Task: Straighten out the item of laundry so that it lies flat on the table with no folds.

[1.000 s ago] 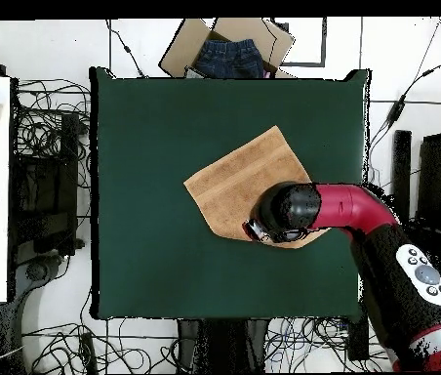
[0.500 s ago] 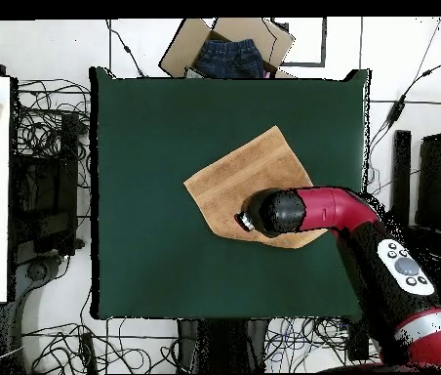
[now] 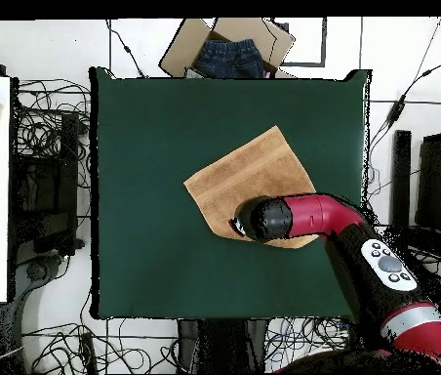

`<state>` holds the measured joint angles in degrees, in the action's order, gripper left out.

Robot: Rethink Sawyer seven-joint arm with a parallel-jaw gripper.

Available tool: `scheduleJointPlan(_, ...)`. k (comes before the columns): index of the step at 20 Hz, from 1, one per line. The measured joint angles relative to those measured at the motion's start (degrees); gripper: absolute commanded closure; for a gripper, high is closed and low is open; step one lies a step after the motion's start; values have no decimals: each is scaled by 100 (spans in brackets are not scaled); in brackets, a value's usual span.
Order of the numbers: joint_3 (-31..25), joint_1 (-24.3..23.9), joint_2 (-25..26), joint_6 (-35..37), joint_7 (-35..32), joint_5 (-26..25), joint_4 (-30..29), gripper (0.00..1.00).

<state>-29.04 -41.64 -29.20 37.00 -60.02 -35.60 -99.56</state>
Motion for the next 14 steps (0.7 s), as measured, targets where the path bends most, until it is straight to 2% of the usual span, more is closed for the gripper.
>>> scheduleJointPlan(6,79,-1,-12,0,0,2,-110,0)
scheduleJointPlan(14,128,-164,-355,-1,0,64,-649,0)
